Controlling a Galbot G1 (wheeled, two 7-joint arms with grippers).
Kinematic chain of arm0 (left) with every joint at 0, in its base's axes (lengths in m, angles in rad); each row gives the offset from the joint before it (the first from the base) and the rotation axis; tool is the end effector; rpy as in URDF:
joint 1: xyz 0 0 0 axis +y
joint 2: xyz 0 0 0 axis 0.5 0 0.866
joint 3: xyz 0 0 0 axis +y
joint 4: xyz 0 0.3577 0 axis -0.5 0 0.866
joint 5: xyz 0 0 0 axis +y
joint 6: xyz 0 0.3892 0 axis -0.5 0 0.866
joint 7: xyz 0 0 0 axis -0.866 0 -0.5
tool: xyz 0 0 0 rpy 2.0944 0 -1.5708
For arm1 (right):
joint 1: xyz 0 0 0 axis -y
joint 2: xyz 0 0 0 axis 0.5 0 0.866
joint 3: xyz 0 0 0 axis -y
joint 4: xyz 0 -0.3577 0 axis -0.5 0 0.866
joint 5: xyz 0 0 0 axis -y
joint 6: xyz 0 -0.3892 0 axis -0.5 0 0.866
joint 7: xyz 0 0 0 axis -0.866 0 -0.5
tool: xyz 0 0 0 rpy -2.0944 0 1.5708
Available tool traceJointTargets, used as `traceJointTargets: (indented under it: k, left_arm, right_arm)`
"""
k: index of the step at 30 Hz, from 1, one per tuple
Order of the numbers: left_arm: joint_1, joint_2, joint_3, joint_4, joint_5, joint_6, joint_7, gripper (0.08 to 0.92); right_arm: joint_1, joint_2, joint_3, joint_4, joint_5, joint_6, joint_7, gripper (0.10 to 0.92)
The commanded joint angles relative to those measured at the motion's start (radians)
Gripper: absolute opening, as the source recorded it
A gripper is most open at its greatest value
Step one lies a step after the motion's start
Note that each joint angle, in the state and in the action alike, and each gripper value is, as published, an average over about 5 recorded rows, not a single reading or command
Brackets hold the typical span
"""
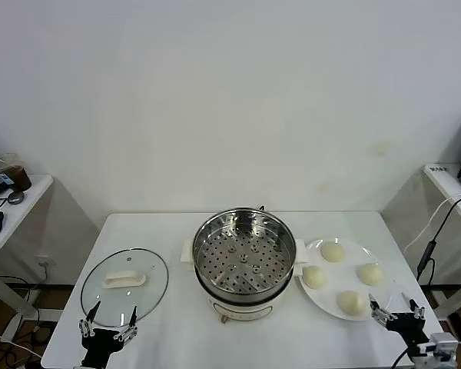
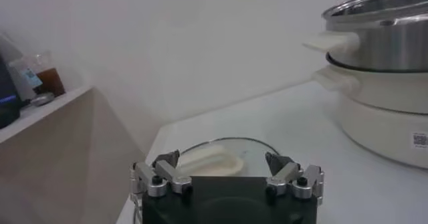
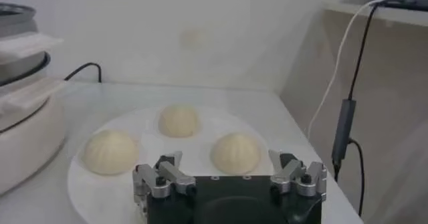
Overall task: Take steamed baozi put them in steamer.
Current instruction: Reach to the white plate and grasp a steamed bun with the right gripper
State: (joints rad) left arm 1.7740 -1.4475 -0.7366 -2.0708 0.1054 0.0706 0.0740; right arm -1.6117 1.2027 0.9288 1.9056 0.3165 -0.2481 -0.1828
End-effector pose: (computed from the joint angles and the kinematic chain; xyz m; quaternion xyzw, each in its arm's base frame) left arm 0.1425 0.0927 -0.3421 0.0155 -0.9764 -0.1559 0.1487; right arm 0.1986 -0.2179 -0.3178 -0.0319 -0.9802 0.0619 0.1853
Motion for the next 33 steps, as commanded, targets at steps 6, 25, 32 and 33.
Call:
traceJointTargets:
  k: [6, 25, 32, 33]
  left_arm:
    - [-0.010, -0.009, 0.002, 0.004, 0.006, 0.014, -0.003, 0.823]
    - [-0.007, -0.074, -0.017, -0.030, 0.040, 0.025, -0.012, 0.823]
    - [-0.003, -0.084, -0.027, -0.054, 0.042, 0.028, -0.009, 0.823]
    - [-0.003, -0.085, -0.028, -0.056, 0.041, 0.028, -0.008, 0.823]
  right_arm:
    - [0.284, -0.286, 0.001, -0.065, -0.419, -0.091, -0.390, 0.823]
    - [1.541, -0.518, -1.288, -0.747, -0.721, 0.163, -1.010, 0.823]
    - [1.623, -0.383, -1.397, -0.925, -0.721, 0.277, -1.057, 0.823]
    - [1.626, -0.368, -1.399, -0.950, -0.723, 0.295, -1.063, 0.823]
